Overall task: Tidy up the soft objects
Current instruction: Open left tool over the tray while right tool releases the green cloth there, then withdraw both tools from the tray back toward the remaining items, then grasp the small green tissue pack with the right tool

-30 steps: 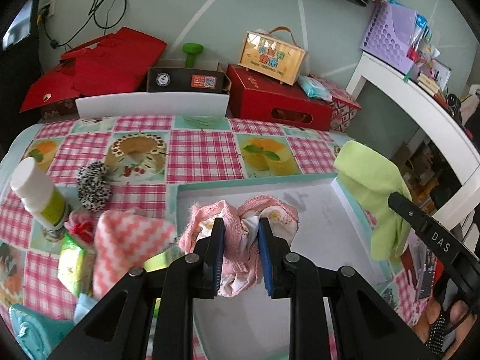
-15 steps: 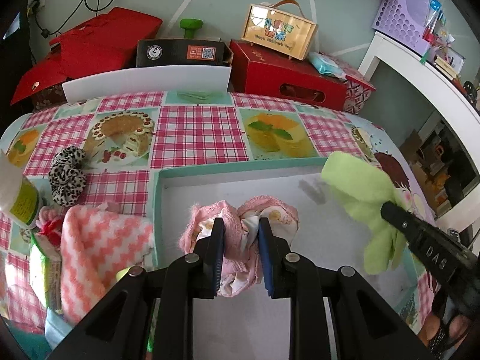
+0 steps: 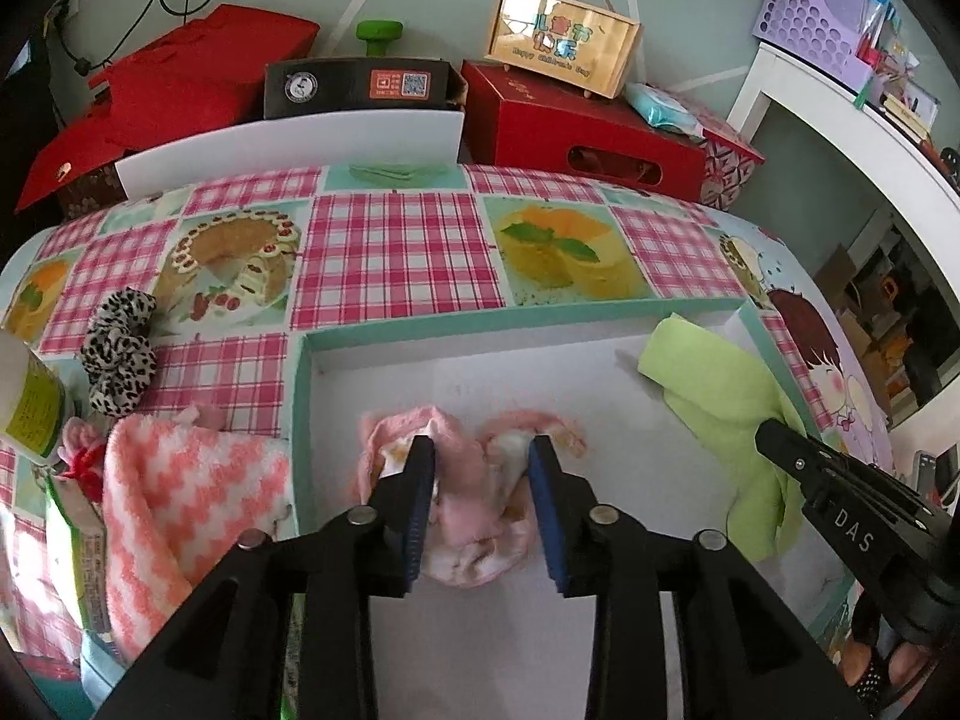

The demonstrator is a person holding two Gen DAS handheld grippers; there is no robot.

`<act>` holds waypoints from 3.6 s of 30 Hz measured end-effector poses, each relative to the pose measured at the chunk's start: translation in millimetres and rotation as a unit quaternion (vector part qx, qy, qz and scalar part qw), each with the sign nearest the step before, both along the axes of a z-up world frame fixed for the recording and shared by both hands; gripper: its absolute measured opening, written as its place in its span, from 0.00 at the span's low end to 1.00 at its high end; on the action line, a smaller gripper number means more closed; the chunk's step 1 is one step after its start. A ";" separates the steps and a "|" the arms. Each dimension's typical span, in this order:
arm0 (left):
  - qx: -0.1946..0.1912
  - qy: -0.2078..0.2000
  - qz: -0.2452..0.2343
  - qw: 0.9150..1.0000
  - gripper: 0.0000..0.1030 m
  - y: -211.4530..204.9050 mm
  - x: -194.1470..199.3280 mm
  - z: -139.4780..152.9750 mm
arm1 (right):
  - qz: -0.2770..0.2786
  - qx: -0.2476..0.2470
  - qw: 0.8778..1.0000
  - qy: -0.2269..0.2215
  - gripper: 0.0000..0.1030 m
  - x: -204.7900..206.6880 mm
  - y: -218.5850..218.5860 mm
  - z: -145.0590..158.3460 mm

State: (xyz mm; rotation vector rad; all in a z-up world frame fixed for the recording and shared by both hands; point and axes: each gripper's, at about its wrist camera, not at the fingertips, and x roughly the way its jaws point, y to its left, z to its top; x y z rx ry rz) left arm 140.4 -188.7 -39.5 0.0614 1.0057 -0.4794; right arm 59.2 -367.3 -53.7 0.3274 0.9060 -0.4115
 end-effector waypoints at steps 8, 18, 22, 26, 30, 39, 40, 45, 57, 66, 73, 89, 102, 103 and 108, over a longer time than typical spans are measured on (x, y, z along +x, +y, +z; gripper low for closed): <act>-0.009 -0.006 0.009 1.000 0.65 7.9 -0.9 14.1 | -0.001 -0.020 1.000 -0.009 0.37 -4.6 2.4 13.5; -0.038 -0.022 0.032 0.999 0.83 25.3 -3.5 38.8 | 0.017 -0.034 0.999 -0.023 0.69 -8.0 11.0 26.8; -0.040 -0.025 0.052 0.998 0.91 35.4 -1.7 41.3 | 0.025 -0.039 0.999 -0.021 1.00 -7.2 14.3 26.2; -0.033 -0.021 0.072 0.997 0.97 45.5 2.7 36.8 | 0.028 -0.043 0.999 -0.018 1.00 -7.5 16.3 26.2; -0.034 -0.015 0.084 0.996 0.97 52.2 4.9 34.8 | 0.027 -0.039 0.999 -0.016 1.00 -8.0 16.1 25.3; -0.036 -0.026 0.094 0.995 0.98 60.7 3.1 39.0 | 0.037 -0.037 0.998 -0.018 1.00 -7.3 20.2 27.1; -0.038 -0.026 0.094 0.995 0.98 61.7 3.1 39.5 | 0.038 -0.036 0.998 -0.019 1.00 -7.5 20.4 27.6; -0.048 -0.027 0.098 0.994 0.98 67.6 2.2 44.2 | 0.037 -0.029 0.998 -0.028 1.00 -9.4 19.9 31.2; -0.056 -0.027 0.126 0.990 0.98 95.0 -0.2 55.4 | 0.035 -0.011 0.998 -0.048 1.00 -13.9 19.1 39.6; -0.061 -0.035 0.157 0.985 0.98 130.5 -3.5 69.6 | 0.043 -0.012 0.998 -0.054 1.00 -16.4 26.1 45.3; -0.013 -0.047 0.202 0.978 0.98 167.3 -1.1 74.0 | 0.050 -0.008 0.997 -0.056 1.00 -16.5 31.9 47.9; 0.001 -0.021 0.284 0.959 0.98 238.2 1.4 66.0 | 0.134 0.012 0.990 -0.047 1.00 7.6 101.2 42.9; 0.006 0.012 0.282 0.959 0.98 248.3 6.5 54.4 | 0.242 -0.006 0.970 -0.015 1.00 16.6 179.5 31.9; 0.009 0.019 0.276 0.961 0.98 246.4 7.8 51.6 | 0.248 -0.007 0.969 -0.011 1.00 17.4 183.7 29.0; 0.024 0.055 0.245 0.968 0.98 234.0 13.3 35.6 | 0.271 0.004 0.963 0.001 0.94 19.3 196.7 18.8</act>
